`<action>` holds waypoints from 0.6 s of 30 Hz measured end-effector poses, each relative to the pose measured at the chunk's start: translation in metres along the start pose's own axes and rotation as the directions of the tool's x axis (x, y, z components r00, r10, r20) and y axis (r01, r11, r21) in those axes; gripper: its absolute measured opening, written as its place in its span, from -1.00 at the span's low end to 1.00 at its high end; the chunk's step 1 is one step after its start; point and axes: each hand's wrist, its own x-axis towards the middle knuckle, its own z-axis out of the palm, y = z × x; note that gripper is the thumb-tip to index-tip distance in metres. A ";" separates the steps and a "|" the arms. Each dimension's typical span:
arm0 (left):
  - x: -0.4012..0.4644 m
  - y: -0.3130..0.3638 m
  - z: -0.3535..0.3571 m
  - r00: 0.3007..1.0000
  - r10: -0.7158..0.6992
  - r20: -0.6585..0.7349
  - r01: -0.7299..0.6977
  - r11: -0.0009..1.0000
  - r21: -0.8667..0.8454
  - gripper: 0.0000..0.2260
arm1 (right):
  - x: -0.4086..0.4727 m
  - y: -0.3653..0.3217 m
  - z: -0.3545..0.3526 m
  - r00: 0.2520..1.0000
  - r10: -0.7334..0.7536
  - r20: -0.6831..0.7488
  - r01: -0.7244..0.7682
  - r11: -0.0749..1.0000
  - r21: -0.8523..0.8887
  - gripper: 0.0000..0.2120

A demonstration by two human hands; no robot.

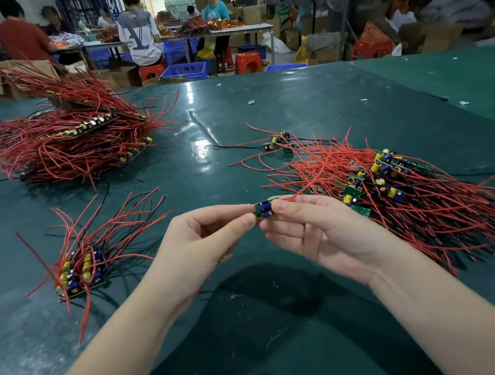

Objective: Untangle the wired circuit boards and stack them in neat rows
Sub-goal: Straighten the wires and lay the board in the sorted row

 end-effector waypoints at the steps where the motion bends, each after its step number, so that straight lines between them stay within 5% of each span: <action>1: 0.000 0.000 0.000 1.000 -0.002 -0.003 0.002 1.000 0.014 -0.75 | 0.001 0.000 0.000 1.000 -0.010 -0.022 0.010 1.000 0.005 -0.87; 7: 0.000 0.001 -0.002 0.999 -0.011 -0.034 0.016 0.990 0.140 -0.93 | 0.000 -0.001 -0.002 0.991 -0.099 -0.084 0.087 0.987 -0.138 -0.84; 18: -0.001 0.002 -0.002 0.994 0.080 -0.075 -0.053 0.947 0.317 -0.93 | -0.002 0.003 0.003 0.979 -0.181 -0.095 0.148 0.948 -0.284 -0.88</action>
